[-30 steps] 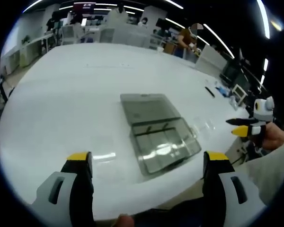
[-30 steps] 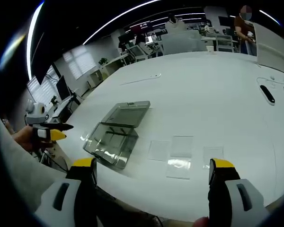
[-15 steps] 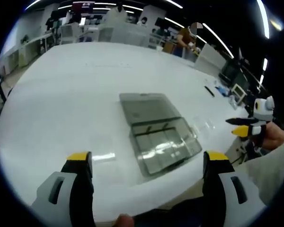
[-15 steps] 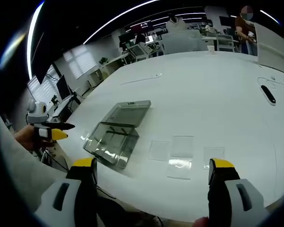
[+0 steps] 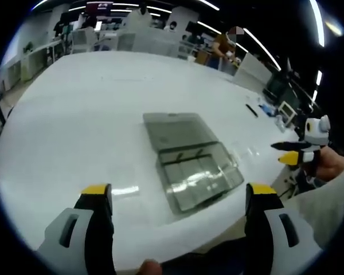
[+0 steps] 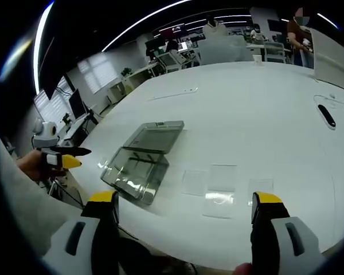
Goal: Insert the divider into the dual guide fixture by aligning both edges with the guide slots and pushing it downward to the bottom, including one-sided entry, uneven engagement, binding, and posture correction.
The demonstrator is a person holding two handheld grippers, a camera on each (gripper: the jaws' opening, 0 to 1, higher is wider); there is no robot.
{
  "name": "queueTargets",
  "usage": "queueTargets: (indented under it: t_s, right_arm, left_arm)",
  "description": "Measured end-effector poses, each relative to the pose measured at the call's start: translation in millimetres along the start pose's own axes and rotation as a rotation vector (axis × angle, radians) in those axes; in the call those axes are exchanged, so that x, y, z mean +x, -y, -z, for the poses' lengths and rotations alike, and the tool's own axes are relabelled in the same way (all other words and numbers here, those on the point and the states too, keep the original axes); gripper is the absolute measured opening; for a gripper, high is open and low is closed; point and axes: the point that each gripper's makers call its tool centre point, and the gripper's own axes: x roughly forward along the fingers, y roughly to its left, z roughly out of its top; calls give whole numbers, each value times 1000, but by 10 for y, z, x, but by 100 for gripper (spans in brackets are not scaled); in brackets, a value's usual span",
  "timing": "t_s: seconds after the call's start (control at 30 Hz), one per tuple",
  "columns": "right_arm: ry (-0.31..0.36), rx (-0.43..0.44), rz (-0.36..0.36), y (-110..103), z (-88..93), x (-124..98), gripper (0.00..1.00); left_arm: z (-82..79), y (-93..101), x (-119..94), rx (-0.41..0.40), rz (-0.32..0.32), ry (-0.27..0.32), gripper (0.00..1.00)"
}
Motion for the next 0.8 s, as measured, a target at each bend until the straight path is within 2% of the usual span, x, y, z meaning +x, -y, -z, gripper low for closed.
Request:
queueTargets:
  t_s: [0.8]
  right_arm:
    - [-13, 26, 50, 2, -14, 86, 86]
  left_arm:
    - [-26, -29, 1, 50, 88, -7, 92]
